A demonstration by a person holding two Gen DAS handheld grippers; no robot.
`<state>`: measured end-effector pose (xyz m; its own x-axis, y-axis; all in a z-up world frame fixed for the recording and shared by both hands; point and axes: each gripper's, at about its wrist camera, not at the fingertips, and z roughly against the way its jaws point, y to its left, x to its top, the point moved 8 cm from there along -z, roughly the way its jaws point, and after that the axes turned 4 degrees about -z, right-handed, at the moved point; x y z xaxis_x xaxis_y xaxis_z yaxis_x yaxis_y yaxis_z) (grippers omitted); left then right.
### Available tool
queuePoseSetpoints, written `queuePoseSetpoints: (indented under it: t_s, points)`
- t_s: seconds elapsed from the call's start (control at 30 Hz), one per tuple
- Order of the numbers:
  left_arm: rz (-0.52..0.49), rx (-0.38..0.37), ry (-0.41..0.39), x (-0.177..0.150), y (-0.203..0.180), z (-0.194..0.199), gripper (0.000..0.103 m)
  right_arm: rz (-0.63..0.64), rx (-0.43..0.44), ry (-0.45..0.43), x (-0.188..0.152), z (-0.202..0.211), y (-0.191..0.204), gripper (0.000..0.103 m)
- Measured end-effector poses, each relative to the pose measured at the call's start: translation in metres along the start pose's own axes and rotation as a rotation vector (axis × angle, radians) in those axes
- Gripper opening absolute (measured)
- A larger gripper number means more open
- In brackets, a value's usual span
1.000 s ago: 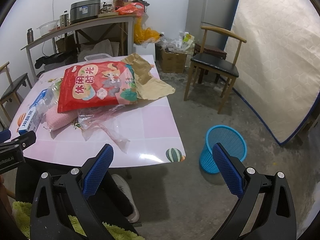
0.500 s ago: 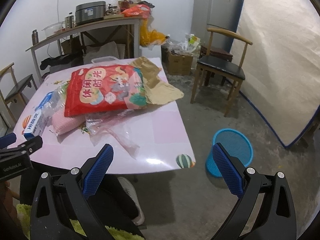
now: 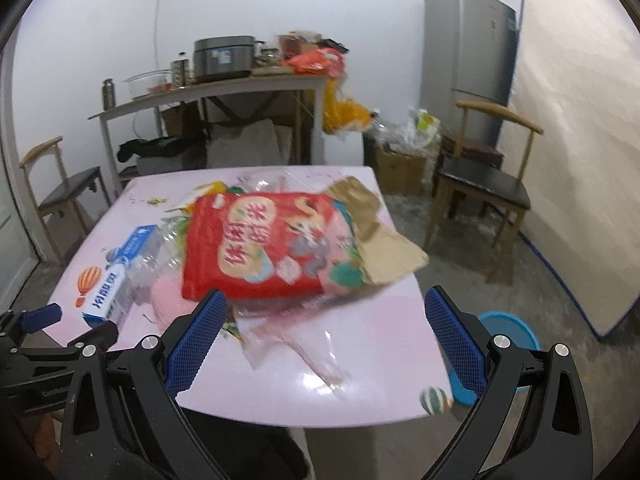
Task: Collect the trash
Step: 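Reach to the red snack bag and close the left tool on it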
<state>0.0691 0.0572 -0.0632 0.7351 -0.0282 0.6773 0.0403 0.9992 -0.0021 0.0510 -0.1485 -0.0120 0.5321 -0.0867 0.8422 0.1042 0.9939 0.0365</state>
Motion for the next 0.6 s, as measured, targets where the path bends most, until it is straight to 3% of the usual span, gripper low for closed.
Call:
queuePoseSetpoints:
  t_s: [0.3,0.6]
  points:
    - [0.027,-0.07,-0.014,0.009,0.014,-0.015,0.097,0.035,0.063,-0.002,0.01,-0.02,0.018,0.095]
    - [0.023,-0.263,-0.108,0.033,0.004,-0.015,0.097,0.076,0.075,0.001,0.021,-0.033,0.037,0.095]
